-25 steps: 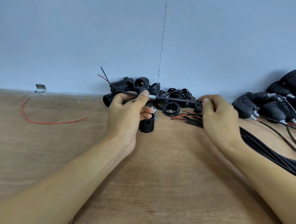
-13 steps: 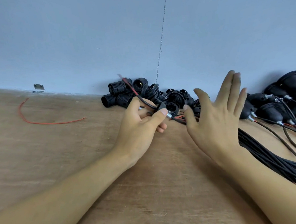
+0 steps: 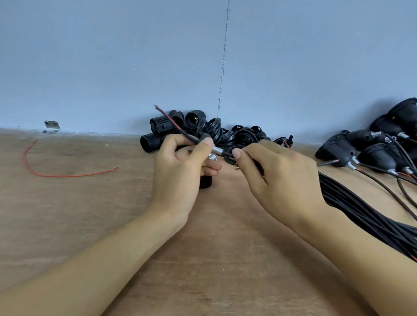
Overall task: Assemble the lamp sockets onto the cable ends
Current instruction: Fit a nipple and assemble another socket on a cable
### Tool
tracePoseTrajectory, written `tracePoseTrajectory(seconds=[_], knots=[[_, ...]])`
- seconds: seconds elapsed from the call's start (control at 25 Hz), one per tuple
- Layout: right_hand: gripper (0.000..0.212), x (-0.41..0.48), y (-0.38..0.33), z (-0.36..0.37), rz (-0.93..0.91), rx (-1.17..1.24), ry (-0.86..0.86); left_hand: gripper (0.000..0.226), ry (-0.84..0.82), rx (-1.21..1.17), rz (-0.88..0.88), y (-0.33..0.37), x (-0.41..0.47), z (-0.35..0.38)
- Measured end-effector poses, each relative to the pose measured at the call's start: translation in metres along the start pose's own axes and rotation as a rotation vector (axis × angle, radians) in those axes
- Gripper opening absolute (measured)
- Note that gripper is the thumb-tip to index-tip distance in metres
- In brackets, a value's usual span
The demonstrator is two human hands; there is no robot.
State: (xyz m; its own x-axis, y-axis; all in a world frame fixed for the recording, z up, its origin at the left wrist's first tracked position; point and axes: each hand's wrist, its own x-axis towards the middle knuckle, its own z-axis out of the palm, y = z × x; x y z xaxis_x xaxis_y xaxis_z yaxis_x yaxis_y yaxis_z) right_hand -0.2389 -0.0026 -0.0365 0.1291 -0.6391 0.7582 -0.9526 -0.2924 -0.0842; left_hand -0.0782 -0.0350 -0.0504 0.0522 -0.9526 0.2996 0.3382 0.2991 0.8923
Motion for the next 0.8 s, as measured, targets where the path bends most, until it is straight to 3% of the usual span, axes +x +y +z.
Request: tracePoseTrajectory(seconds=[0.12, 0.24, 0.4, 0.6, 0.68, 0.8], knots=[[0.037, 0.001, 0.005, 0.003, -0.137, -0.167, 0.085, 0.013, 0.059, -0.083, -0.100, 0.003, 0.001, 0.000], [0.038, -0.002, 0.017, 0.007, 0.003, -0.224, 0.027, 0.011, -0.011, -0.108, -0.149, 0.001, -0.004, 0.004], [0.035, 0.002, 0.029, 0.008, 0.193, -0.273, -0.042, 0.014, -0.102, 0.118, -0.029, -0.005, -0.011, 0.006], [0.038, 0.002, 0.046, 0.007, 0.335, -0.424, -0.278, 0.022, -0.140, 0.421, 0.098, -0.010, -0.011, -0.002], [0.037, 0.000, 0.043, 0.010, 0.301, -0.336, -0.252, 0.025, -0.192, 0.564, 0.170, -0.013, -0.013, -0.001], [0.033, -0.003, 0.031, 0.015, 0.183, 0.032, -0.212, 0.026, -0.255, 0.659, 0.178, -0.017, -0.015, -0.001]])
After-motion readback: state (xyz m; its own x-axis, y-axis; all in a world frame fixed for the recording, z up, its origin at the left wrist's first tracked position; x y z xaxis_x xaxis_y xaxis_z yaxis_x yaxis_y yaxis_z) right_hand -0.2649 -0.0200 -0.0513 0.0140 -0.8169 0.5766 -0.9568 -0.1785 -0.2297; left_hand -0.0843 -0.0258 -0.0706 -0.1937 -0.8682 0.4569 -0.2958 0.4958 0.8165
